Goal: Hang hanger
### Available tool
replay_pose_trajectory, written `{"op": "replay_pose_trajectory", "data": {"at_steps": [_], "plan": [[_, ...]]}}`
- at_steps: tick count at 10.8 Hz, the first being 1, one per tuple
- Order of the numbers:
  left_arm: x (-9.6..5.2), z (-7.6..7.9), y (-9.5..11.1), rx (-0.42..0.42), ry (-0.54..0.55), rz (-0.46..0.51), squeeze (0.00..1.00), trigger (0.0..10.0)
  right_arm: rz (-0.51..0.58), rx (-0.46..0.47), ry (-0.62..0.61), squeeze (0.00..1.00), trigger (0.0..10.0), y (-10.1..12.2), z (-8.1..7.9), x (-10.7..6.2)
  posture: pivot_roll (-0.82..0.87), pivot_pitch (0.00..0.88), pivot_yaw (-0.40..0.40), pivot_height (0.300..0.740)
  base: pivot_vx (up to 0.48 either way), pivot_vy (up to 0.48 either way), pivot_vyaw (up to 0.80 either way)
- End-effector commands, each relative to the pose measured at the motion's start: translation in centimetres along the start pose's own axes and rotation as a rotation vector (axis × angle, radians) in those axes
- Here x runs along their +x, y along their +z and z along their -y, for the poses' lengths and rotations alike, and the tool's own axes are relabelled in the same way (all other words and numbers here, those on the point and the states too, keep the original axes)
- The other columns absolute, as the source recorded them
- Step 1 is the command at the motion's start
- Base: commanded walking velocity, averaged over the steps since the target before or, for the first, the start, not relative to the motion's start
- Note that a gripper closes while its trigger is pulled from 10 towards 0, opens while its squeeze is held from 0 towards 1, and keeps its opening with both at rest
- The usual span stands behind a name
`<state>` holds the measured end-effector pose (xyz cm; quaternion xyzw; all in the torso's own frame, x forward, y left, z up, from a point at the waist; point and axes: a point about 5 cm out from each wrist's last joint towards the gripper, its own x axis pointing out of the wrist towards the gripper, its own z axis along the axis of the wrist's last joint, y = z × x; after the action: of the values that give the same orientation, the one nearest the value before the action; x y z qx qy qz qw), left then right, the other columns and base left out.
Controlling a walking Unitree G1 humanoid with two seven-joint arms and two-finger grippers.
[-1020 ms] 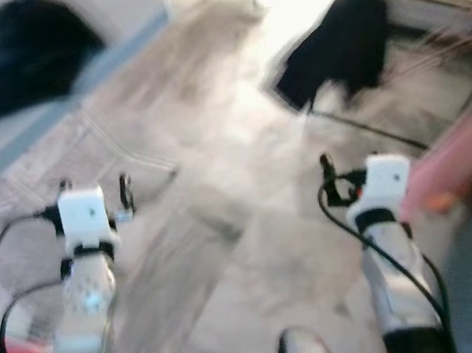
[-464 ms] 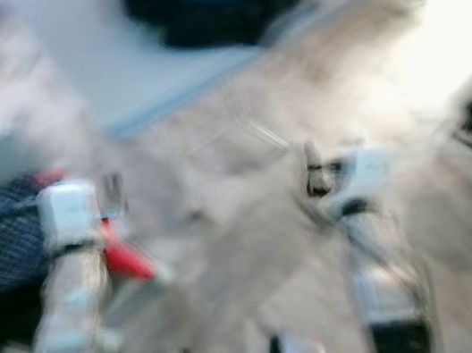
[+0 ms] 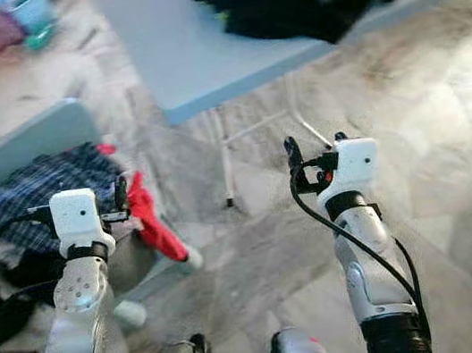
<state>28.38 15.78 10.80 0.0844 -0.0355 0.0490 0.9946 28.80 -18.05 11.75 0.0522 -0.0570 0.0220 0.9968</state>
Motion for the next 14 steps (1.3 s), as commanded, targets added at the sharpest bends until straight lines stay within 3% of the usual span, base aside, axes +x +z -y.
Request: {"op": "replay_pose_trajectory", "data": {"at_steps": [1,6,12,14], "plan": [[0.0,-0.2,0.0,-0.013,0.002,-0.009,0.00,10.0,-0.016,-0.001,0.011,0.00,10.0,-0.2,-0.1,-0.3,-0.07,0.201,-0.043,0.740,0.000,0.000,0.00],[0.0,-0.2,0.1,-0.010,-0.010,-0.001,0.00,10.0,-0.013,-0.010,0.034,0.00,10.0,-0.3,-0.5,-0.4,-0.07,0.206,-0.039,0.740,0.289,0.000,0.65],[-0.7,-0.3,-0.5,-0.003,-0.006,-0.012,0.00,10.0,-0.027,-0.011,0.059,0.00,10.0,-0.6,-1.0,-0.8,-0.06,0.217,-0.054,0.740,0.088,0.000,0.00],[-1.5,-0.5,-1.4,-0.014,-0.021,-0.075,0.00,10.0,-0.026,-0.014,0.053,0.00,10.0,-0.5,-0.6,-0.7,-0.05,0.225,-0.061,0.740,0.000,0.000,0.00]]}}
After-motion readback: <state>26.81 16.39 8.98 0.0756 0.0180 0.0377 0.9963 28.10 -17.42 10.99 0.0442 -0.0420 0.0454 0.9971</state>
